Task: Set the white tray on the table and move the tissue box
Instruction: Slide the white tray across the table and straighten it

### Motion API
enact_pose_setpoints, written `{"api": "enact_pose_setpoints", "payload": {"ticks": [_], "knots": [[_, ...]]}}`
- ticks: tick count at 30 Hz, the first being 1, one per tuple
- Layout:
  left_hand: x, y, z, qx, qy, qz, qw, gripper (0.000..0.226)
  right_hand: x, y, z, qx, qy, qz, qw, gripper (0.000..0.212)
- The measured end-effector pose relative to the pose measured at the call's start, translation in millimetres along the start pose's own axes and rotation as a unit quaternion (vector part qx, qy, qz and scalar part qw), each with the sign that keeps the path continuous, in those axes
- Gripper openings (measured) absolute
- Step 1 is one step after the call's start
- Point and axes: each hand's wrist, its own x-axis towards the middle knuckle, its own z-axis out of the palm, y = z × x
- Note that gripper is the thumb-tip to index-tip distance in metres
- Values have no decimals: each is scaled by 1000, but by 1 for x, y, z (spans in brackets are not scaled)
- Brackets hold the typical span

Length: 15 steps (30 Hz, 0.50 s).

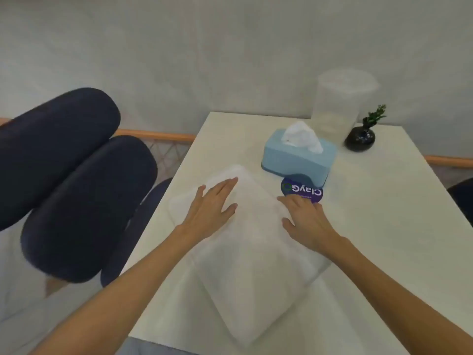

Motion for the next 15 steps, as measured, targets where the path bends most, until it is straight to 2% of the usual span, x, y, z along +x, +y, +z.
{"api": "enact_pose_setpoints", "payload": {"ticks": [4, 11, 15], "knots": [[10, -31, 2, -4, -45, -56, 997, 62, 0, -3, 10, -47, -41, 31, 998, 56], [55, -80, 7, -7, -88, -101, 991, 63, 3, -18, 19, -38, -64, 90, 993, 56], [74, -106, 9, -18, -93, -96, 991, 38, 1, -28, 24, -36, -55, 131, 989, 57]]}}
